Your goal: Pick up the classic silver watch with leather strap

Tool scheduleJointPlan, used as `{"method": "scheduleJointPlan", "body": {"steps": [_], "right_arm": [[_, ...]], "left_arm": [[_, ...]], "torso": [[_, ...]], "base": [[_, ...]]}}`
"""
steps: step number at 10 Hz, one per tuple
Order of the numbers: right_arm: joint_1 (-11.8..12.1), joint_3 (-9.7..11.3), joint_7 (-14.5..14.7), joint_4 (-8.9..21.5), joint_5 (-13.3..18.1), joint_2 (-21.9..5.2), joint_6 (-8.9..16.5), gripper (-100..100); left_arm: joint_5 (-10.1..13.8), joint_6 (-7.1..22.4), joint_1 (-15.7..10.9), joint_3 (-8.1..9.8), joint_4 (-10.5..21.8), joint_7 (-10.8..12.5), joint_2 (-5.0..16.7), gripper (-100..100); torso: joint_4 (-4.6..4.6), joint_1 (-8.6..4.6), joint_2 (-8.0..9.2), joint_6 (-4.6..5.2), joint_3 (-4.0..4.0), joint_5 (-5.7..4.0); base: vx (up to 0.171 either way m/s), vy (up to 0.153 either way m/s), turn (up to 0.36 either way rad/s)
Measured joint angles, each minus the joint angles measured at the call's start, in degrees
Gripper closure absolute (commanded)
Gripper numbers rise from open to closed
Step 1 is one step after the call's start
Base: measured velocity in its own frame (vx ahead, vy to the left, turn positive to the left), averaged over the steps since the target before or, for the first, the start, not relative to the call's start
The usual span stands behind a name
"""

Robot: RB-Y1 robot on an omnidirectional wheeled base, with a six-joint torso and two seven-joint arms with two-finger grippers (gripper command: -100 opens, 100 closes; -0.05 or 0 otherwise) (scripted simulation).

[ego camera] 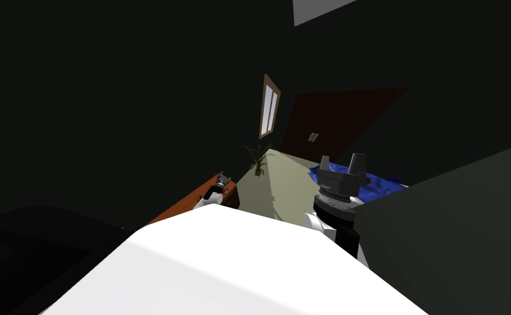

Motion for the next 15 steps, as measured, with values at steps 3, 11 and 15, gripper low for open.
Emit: {"method": "scheduleJointPlan", "body": {"steps": [3,11,15], "right_arm": [[0.0,0.0,0.0,0.0,0.0,0.0,0.0,0],[0.0,0.0,0.0,0.0,0.0,0.0,0.0,0],[0.0,0.0,0.0,0.0,0.0,0.0,0.0,0]], "left_arm": [[2.49,2.25,-1.88,0.79,5.72,1.86,-0.26,-100],[10.67,9.73,-6.97,2.85,22.31,7.9,0.22,-100],[13.5,13.21,-8.89,4.28,28.47,10.26,-0.09,-100]], "torso": [[0.0,-0.01,-0.02,0.0,-0.01,0.0],[-0.01,0.0,-0.01,-0.01,-0.01,0.0],[0.0,-0.01,0.0,0.0,0.0,0.0]], "base": [[0.027,0.01,0.002],[0.026,0.013,0.003],[0.021,0.013,0.002]]}}
